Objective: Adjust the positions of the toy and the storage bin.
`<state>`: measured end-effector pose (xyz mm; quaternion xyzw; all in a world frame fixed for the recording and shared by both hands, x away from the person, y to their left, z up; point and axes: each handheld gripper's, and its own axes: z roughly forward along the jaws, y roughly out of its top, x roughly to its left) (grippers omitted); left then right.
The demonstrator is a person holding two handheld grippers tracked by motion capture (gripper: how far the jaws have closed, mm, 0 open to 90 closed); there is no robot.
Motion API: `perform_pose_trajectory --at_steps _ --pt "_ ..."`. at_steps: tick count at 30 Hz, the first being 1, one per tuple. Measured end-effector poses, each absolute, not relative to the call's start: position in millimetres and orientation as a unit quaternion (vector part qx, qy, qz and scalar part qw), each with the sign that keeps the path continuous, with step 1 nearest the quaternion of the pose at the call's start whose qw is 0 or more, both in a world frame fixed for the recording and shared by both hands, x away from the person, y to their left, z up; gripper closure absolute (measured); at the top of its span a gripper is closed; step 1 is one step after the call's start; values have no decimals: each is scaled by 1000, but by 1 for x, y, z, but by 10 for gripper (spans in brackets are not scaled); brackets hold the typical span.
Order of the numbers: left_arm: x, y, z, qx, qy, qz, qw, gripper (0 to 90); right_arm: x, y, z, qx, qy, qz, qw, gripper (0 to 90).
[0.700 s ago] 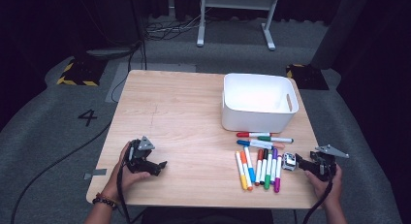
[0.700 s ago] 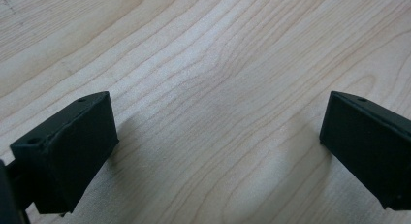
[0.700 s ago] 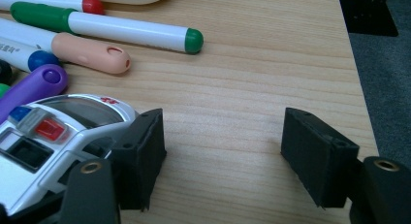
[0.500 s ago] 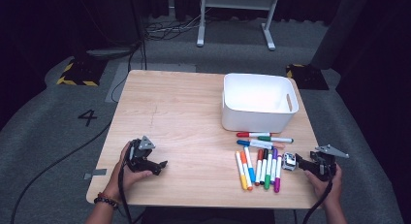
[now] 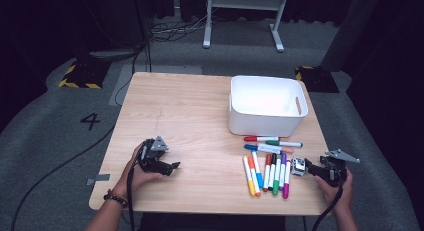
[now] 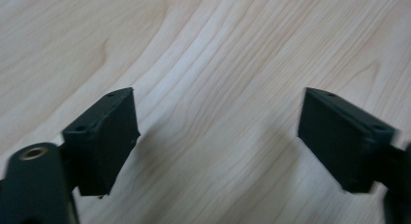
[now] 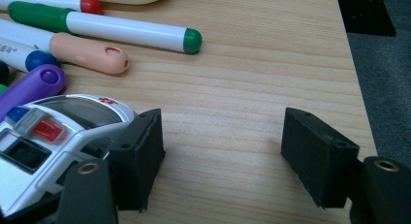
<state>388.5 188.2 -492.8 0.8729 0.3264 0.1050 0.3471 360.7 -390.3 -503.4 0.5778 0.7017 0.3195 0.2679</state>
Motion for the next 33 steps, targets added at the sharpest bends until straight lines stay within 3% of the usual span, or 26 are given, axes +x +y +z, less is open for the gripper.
perform_pose_trajectory --at_steps 2,33 --pt "394 183 -489 870 326 99 356 157 361 -390 -503 578 702 319 268 318" --pt "452 80 -405 866 214 106 439 234 361 -390 -504 576 703 319 269 319"
